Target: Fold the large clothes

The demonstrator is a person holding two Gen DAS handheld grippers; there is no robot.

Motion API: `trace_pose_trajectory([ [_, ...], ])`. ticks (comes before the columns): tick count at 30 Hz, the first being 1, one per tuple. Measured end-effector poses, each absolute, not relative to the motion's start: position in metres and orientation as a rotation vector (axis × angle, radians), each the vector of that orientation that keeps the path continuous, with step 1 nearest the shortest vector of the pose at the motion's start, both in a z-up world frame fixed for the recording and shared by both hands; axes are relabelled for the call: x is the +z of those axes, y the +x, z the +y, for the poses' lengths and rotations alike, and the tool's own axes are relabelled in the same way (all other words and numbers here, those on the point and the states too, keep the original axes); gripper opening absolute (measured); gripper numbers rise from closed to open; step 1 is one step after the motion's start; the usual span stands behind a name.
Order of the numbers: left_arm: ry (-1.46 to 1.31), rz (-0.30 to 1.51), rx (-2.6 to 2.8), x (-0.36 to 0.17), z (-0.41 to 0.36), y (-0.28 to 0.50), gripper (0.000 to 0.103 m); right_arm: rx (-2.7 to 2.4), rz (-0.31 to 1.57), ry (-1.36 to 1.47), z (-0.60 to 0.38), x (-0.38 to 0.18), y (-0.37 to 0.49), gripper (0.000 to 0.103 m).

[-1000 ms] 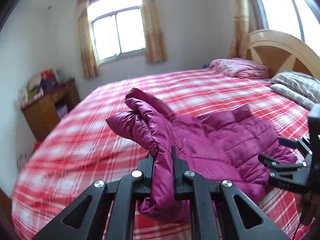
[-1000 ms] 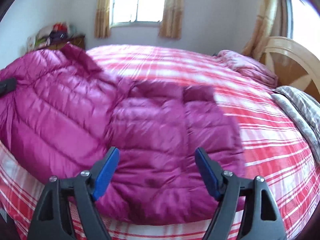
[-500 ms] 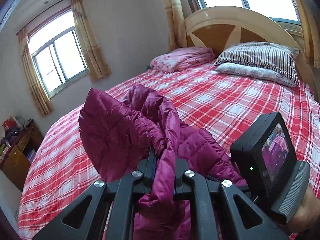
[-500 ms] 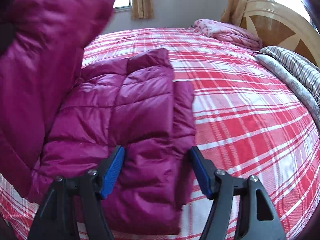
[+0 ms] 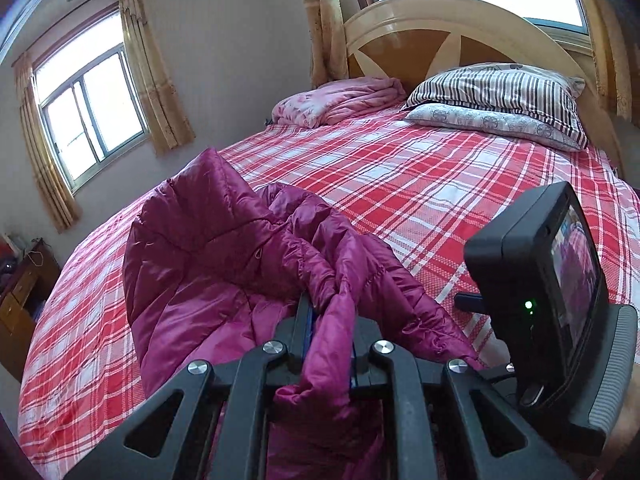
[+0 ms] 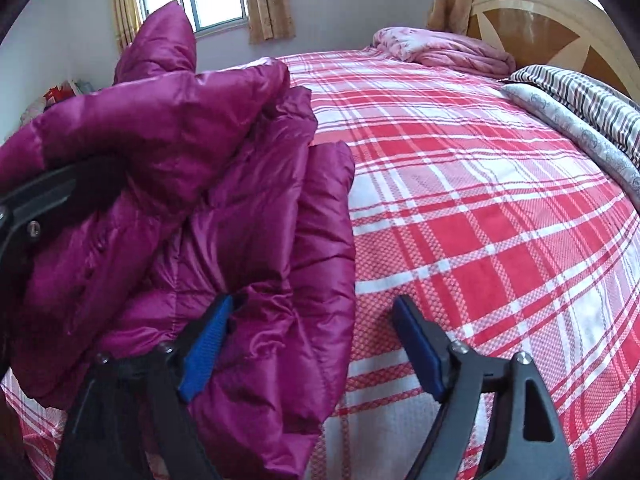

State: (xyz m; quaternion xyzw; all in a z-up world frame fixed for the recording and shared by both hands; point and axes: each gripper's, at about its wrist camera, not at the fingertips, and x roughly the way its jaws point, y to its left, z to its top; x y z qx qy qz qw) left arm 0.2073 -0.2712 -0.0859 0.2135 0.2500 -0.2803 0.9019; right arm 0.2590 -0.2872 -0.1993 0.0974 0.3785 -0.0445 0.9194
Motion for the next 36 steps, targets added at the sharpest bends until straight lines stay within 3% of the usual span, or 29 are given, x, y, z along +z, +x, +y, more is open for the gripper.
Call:
trace_pose_trajectory([
  [3, 0.448, 0.489, -0.568, -0.074, -0.269, 0.2, 0.021, -0.103, 0.777, 0.181, -0.286, -0.201, 0.26, 0.083],
  [5, 0.449, 0.41, -0.549, -0.058, -0.268, 0.189, 0.031, -0.108, 0.777, 0.173, -0.284, -0.202, 0.26, 0.084],
  [6, 0.428, 0.367, -0.545, -0.047, -0.263, 0.184, 0.047, -0.108, 0.777, 0.168, -0.284, -0.202, 0.26, 0.084],
  [7, 0.388, 0.31, -0.517, -0.032, -0.255, 0.179, 0.074, -0.108, 0.776, 0.165, -0.283, -0.202, 0.26, 0.085],
  [9, 0.334, 0.216, -0.457, -0.012, -0.239, 0.174, 0.102, -0.108, 0.777, 0.164, -0.282, -0.201, 0.259, 0.085],
  [13, 0.313, 0.215, -0.267, -0.01, -0.211, 0.205, 0.102, -0.111, 0.777, 0.158, -0.281, -0.201, 0.259, 0.085],
  [19, 0.366, 0.402, -0.111, -0.067, -0.196, 0.272, 0.102, -0.114, 0.775, 0.15, -0.281, -0.202, 0.258, 0.085],
  [23, 0.337, 0.445, -0.152, -0.082, -0.197, 0.279, 0.102, -0.113, 0.768, 0.172, -0.285, -0.196, 0.254, 0.084],
  [25, 0.327, 0.463, -0.199, -0.085, -0.202, 0.282, 0.102, -0.149, 0.731, 0.205, -0.294, -0.182, 0.244, 0.078],
  [31, 0.374, 0.455, -0.261, -0.095, -0.216, 0.274, 0.102, -0.194, 0.445, 0.275, -0.31, -0.112, 0.184, 0.078],
  [34, 0.384, 0.452, -0.282, -0.096, -0.22, 0.271, 0.102, -0.028, 0.461, 0.32, -0.3, -0.104, 0.2, 0.078],
  [36, 0.38, 0.449, -0.291, -0.093, -0.219, 0.27, 0.102, 0.033, 0.511, 0.293, -0.287, -0.113, 0.218, 0.071],
])
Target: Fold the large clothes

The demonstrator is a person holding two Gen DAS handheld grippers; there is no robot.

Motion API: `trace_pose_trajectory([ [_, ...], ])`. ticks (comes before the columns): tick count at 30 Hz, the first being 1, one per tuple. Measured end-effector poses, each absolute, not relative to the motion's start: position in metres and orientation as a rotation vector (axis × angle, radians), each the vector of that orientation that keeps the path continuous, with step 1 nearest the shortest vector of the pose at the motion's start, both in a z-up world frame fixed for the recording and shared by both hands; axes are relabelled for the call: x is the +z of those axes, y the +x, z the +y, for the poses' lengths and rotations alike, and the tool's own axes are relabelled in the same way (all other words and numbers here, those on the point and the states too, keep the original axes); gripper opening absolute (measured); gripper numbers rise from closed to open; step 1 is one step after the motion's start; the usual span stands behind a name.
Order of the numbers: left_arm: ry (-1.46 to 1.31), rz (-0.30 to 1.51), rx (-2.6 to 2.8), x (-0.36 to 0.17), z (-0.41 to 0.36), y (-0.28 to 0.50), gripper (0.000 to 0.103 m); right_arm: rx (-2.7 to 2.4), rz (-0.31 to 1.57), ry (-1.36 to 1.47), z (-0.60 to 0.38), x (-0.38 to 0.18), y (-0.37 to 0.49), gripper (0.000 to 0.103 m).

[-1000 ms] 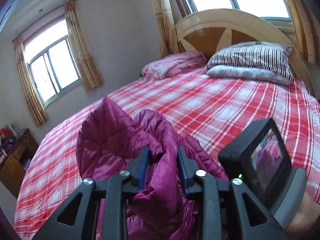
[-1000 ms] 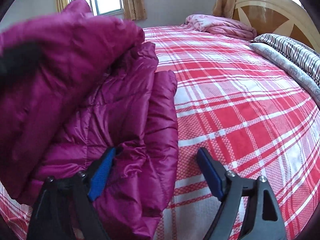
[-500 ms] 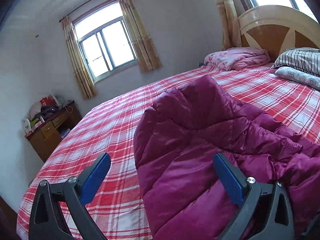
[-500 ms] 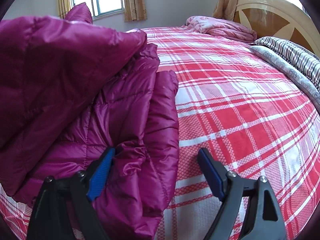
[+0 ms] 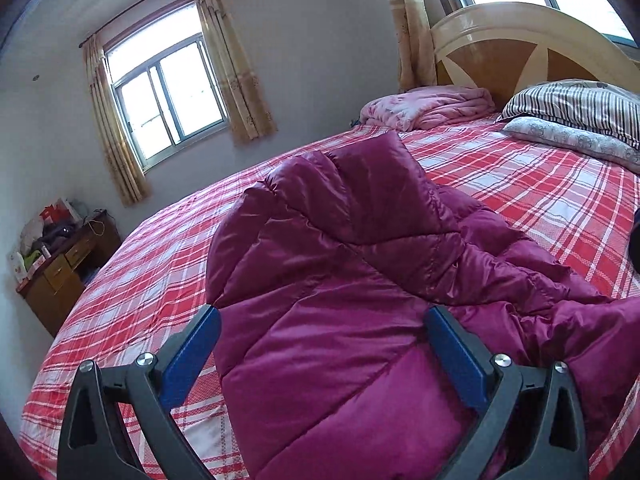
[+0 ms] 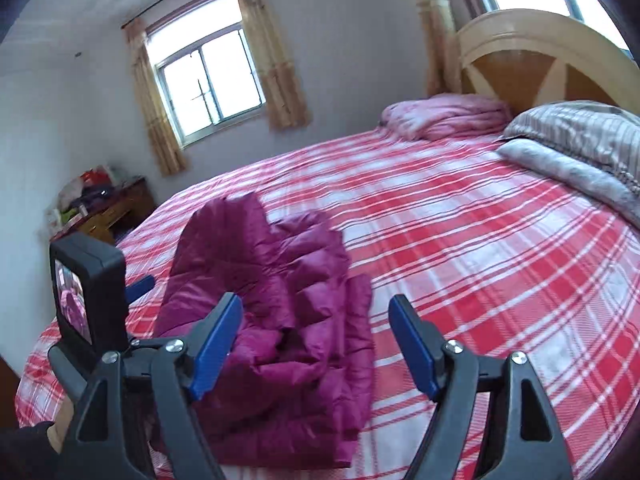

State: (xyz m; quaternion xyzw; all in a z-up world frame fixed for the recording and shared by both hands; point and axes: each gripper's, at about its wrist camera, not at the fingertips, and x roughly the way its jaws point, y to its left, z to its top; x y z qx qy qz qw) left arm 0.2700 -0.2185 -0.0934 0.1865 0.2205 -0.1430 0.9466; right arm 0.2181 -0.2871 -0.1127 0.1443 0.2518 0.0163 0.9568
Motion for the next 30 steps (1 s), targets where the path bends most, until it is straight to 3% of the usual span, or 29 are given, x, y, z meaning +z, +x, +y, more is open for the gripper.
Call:
trace_pose_trajectory([
  [2, 0.359, 0.459, -0.288, -0.088, -0.211, 0.272, 0.102, 0.072, 0.602, 0.24, -0.274, -0.129, 0.235, 0.033],
  [4, 0.326, 0.461, -0.276, -0.083, -0.199, 0.273, 0.102, 0.068, 0.688, 0.224, -0.271, -0.15, 0.241, 0.014],
  [5, 0.309, 0.452, -0.268, -0.079, -0.193, 0.274, 0.102, 0.064, 0.711, 0.228, -0.274, -0.158, 0.239, 0.012],
  [12, 0.298, 0.485, -0.232, -0.091, -0.186, 0.305, 0.102, 0.025, 0.843, 0.156, -0.282, -0.187, 0.221, 0.008],
  [16, 0.355, 0.484, -0.249, -0.103, -0.207, 0.309, 0.102, 0.006, 0.878, 0.157, -0.283, -0.173, 0.225, 0.009],
  [18, 0.377, 0.467, -0.269, -0.102, -0.214, 0.307, 0.102, -0.017, 0.844, 0.18, -0.291, -0.16, 0.229, 0.014],
  [19, 0.382, 0.463, -0.278, -0.101, -0.216, 0.307, 0.102, -0.024, 0.815, 0.193, -0.296, -0.149, 0.232, 0.021],
  [22, 0.377, 0.471, -0.286, -0.099, -0.22, 0.313, 0.102, -0.035, 0.729, 0.228, -0.305, -0.121, 0.253, 0.065],
  [23, 0.369, 0.475, -0.286, -0.098, -0.221, 0.314, 0.102, -0.046, 0.708, 0.225, -0.307, -0.115, 0.264, 0.066],
  [25, 0.366, 0.481, -0.283, -0.097, -0.221, 0.316, 0.102, -0.058, 0.715, 0.222, -0.308, -0.109, 0.293, 0.062],
  [28, 0.357, 0.482, -0.242, -0.094, -0.216, 0.32, 0.102, -0.023, 0.739, 0.232, -0.308, -0.113, 0.33, 0.044],
  [30, 0.344, 0.482, -0.207, -0.09, -0.211, 0.326, 0.102, 0.024, 0.763, 0.228, -0.304, -0.122, 0.339, 0.024],
])
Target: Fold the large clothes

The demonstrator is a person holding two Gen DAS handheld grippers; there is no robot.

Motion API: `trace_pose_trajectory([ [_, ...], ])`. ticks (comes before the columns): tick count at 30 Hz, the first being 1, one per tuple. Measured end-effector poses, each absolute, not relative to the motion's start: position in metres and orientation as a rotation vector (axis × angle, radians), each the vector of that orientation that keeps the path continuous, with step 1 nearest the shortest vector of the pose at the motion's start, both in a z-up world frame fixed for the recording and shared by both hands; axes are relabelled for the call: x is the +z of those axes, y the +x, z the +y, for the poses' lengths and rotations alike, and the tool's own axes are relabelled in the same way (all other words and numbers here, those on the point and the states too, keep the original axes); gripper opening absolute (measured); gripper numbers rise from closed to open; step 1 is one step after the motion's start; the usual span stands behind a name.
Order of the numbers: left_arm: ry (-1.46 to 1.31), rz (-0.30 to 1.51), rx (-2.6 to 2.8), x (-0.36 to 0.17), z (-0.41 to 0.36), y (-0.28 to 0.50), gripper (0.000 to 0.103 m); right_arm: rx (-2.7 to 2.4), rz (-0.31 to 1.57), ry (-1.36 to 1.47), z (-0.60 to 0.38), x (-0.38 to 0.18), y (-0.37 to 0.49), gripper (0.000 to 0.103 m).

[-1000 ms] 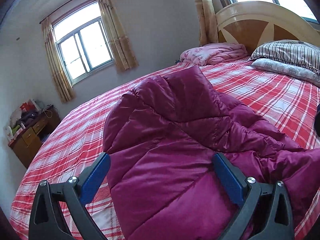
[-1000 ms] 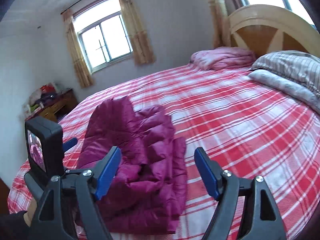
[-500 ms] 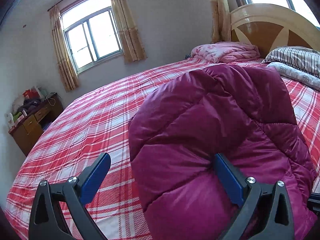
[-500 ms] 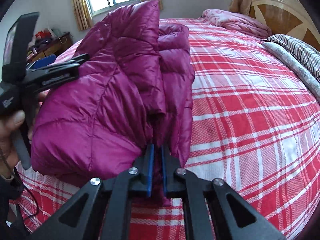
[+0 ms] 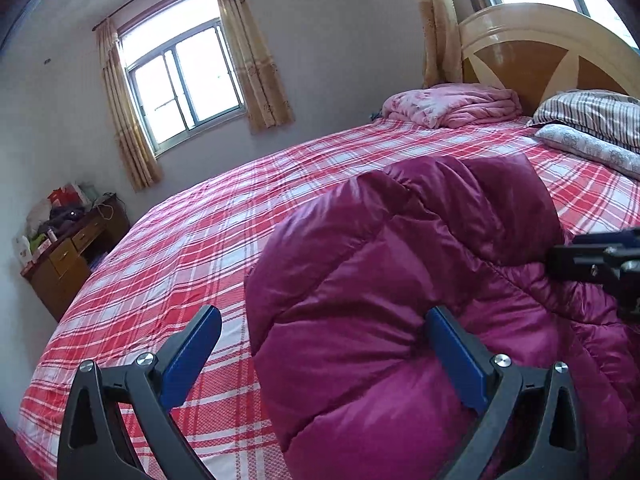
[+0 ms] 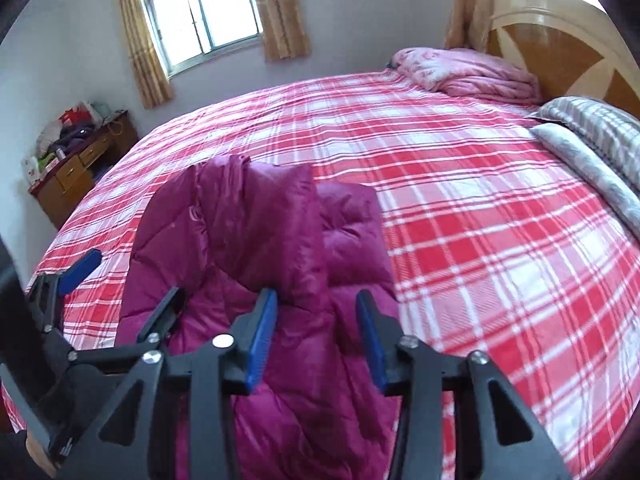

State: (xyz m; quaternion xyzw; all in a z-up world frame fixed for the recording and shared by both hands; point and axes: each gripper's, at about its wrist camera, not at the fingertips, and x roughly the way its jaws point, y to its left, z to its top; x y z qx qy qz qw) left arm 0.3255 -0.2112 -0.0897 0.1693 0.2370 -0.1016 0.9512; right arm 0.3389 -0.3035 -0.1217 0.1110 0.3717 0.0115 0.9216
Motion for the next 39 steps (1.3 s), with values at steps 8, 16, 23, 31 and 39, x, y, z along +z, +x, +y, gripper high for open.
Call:
trace_pose_trajectory([
  [8, 0.332, 0.537, -0.154, -0.097, -0.208, 0.363, 0.102, -0.108, 0.847, 0.24, -0.312, -0.148, 0.314, 0.011],
  [16, 0.346, 0.532, -0.108, -0.09, -0.215, 0.366, 0.102, -0.079, 0.626, 0.252, -0.293, -0.069, 0.331, 0.03],
  [23, 0.312, 0.614, -0.05, -0.097, -0.221, 0.382, 0.102, -0.088, 0.721, 0.288, -0.306, -0.132, 0.373, 0.03],
  [31, 0.342, 0.625, -0.067, -0.125, -0.233, 0.385, 0.102, -0.071, 0.74, 0.331, -0.316, -0.157, 0.371, 0.03],
  [39, 0.32, 0.659, -0.09, -0.133, -0.232, 0.39, 0.102, -0.077, 0.758, 0.338, -0.318, -0.169, 0.379, 0.03],
])
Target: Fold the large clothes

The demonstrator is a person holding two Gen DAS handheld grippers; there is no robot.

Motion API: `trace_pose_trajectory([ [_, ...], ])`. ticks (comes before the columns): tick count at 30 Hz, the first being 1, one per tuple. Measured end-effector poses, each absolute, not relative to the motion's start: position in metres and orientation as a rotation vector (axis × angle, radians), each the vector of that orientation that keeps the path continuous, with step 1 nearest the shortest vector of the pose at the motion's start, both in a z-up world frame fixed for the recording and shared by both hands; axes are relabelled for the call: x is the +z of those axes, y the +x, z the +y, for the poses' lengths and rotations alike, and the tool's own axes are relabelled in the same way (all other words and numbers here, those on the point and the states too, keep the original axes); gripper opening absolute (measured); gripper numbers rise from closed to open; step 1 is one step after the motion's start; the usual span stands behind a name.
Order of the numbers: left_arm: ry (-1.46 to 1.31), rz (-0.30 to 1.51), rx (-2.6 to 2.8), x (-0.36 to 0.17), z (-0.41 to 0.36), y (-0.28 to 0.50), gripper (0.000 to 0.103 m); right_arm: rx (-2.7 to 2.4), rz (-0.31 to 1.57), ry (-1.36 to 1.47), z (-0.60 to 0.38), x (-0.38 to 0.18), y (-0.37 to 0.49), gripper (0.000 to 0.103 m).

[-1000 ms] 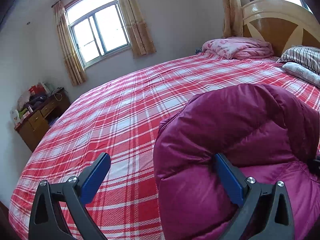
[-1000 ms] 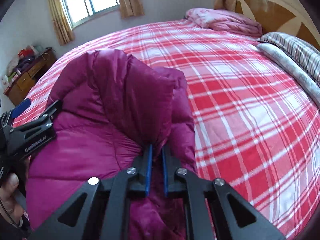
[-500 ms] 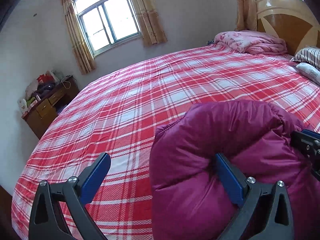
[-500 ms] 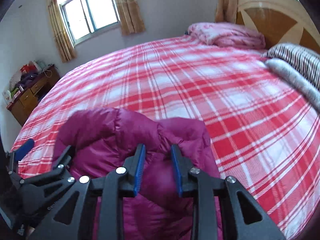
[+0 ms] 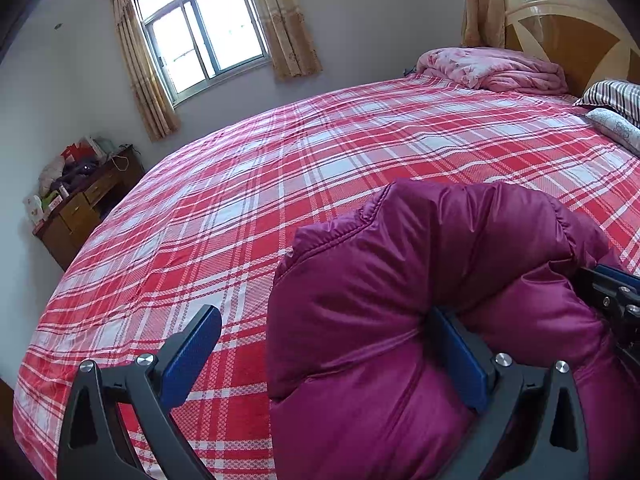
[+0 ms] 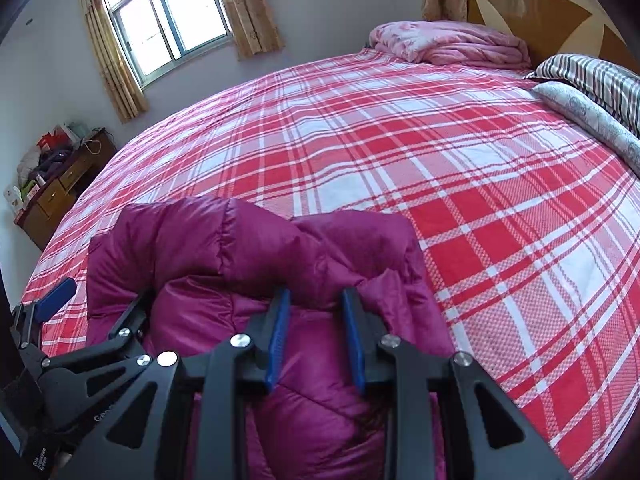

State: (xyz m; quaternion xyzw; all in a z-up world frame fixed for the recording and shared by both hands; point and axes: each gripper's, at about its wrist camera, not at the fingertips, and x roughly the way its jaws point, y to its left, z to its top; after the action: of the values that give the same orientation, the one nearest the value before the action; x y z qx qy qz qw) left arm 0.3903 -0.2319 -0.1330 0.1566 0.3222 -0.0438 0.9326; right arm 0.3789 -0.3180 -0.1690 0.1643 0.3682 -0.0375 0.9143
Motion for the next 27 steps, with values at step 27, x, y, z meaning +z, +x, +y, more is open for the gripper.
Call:
trace_pose_trajectory([
  [27, 0.321, 0.678, -0.103, -0.139, -0.231, 0.395, 0.102, -0.093, 0.816, 0.321, -0.316, -0.183, 0.388, 0.03],
])
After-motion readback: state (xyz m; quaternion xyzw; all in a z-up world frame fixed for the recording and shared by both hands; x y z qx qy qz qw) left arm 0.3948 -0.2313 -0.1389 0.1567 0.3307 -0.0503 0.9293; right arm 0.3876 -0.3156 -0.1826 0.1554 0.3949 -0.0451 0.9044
